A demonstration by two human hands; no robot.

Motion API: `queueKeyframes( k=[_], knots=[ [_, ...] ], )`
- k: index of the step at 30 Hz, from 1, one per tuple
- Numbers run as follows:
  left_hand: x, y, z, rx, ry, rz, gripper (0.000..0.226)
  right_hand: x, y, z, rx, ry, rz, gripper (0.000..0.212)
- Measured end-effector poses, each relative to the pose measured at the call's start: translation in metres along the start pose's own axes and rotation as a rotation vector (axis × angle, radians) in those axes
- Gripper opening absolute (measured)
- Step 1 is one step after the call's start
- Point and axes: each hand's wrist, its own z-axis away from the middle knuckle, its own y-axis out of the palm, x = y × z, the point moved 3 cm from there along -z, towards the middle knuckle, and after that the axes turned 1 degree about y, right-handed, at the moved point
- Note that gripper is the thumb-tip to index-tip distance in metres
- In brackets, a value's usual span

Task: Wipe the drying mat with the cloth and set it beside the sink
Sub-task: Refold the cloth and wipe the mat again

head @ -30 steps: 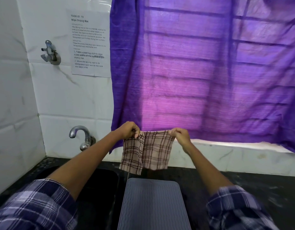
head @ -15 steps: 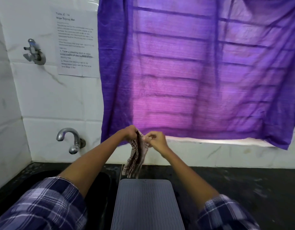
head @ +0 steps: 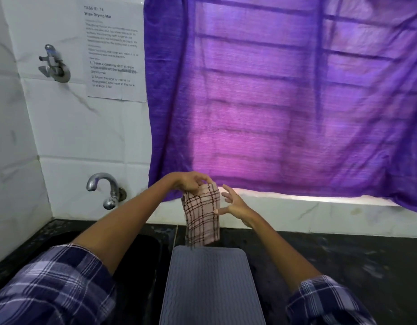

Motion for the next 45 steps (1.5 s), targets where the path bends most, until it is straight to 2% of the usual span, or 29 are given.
queueKeyframes(
  k=[1,3,6,8,11,12,14,16,19,21,23,26,28,30,33,37,39,41,43,45],
  knots=[
    [-0.002,0.000,0.000,0.049,-0.005,-0.007,0.049,-0.002,0.002,0.000,0.089,0.003,-0.044,0.085],
    [-0.004,-0.004,0.000,0.110,-0.001,0.026,0.043,-0.005,0.011,0.006,0.285,0.050,-0.089,0.065],
    [0.001,-0.020,0.001,0.014,0.000,0.130,0.040,-0.016,0.026,0.016,0.452,0.099,-0.141,0.041],
    [0.018,-0.027,0.001,-0.116,-0.013,0.146,0.034,-0.023,0.033,0.021,0.470,0.119,-0.230,0.031],
    [0.045,-0.025,-0.002,-0.371,0.065,-0.109,0.033,-0.023,0.035,0.020,0.386,0.144,-0.271,0.020],
    [0.049,-0.018,-0.003,-0.380,0.104,-0.136,0.033,-0.021,0.034,0.019,0.355,0.151,-0.246,0.017],
    [0.054,0.004,-0.005,-0.245,0.093,-0.026,0.033,-0.015,0.032,0.018,0.320,0.146,-0.129,0.014],
    [0.057,0.029,-0.008,-0.038,-0.027,0.069,0.038,-0.011,0.032,0.016,0.313,0.131,-0.046,0.014],
    [0.062,0.059,-0.011,0.133,-0.113,0.278,0.054,-0.002,0.030,0.015,0.297,0.081,-0.112,0.022],
    [0.067,0.070,-0.013,0.145,-0.138,0.487,0.054,0.005,0.028,0.016,0.302,0.069,-0.136,0.029],
    [0.076,0.080,-0.014,0.136,-0.171,0.686,0.039,0.007,0.024,0.017,0.328,0.097,-0.147,0.030],
    [0.090,0.099,-0.016,0.105,-0.180,0.889,0.027,0.007,0.018,0.022,0.442,0.202,-0.146,0.031],
    [0.097,0.112,-0.015,0.084,-0.192,1.001,0.027,0.006,0.018,0.028,0.556,0.270,-0.090,0.032],
    [0.100,0.119,-0.013,0.074,-0.199,1.080,0.033,0.003,0.016,0.031,0.592,0.309,-0.012,0.031],
    [0.099,0.120,-0.014,0.062,-0.173,1.158,0.027,-0.003,0.006,0.027,0.399,0.290,0.035,0.040],
    [0.094,0.113,-0.019,0.042,-0.093,1.231,0.037,-0.027,-0.005,0.025,0.045,0.255,-0.168,0.025],
    [0.092,0.113,-0.024,0.038,-0.089,1.256,0.039,-0.050,0.003,0.028,0.030,0.319,-0.353,0.038],
    [0.091,0.120,-0.029,0.039,-0.116,1.258,0.036,-0.074,0.024,0.033,0.123,0.419,-0.661,0.049],
    [0.093,0.132,-0.038,0.043,-0.150,1.247,0.027,-0.088,0.040,0.035,0.158,0.417,-0.966,0.045],
    [0.095,0.145,-0.047,0.001,-0.171,1.144,0.025,-0.099,0.045,0.031,0.108,0.372,-1.004,0.039]
  ],
)
